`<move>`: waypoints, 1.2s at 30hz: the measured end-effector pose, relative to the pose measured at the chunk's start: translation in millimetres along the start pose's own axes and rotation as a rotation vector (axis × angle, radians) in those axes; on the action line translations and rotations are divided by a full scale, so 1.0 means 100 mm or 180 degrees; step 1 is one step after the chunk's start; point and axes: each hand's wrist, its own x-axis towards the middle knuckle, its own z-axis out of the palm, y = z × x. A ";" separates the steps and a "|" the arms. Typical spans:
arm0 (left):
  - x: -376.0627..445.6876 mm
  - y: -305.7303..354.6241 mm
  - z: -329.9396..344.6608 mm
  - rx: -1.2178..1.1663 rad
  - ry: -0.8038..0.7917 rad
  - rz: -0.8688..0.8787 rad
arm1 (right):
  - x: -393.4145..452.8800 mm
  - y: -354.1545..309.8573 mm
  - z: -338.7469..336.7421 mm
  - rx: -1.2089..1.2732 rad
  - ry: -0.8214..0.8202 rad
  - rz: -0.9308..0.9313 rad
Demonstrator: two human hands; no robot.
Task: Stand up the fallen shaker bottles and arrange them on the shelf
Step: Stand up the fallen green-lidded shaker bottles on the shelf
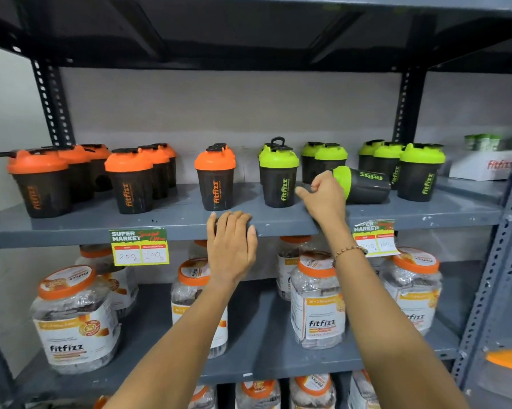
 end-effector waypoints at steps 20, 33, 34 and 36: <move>0.13 1.44 0.66 0.0505 -0.0251 0.0152 | 0.99 0.85 -1.06 -0.1692 -0.1842 -0.0782; 0.11 1.44 0.62 0.0693 -0.0230 0.0204 | 1.09 0.81 -1.20 -0.1233 -0.1787 -0.0579; 0.11 1.44 0.62 0.0705 -0.0203 0.0215 | 1.07 0.82 -1.19 -0.0940 -0.1716 -0.0419; 0.11 1.44 0.63 0.0718 -0.0168 0.0222 | 1.03 0.85 -1.14 -0.0428 -0.1569 -0.0090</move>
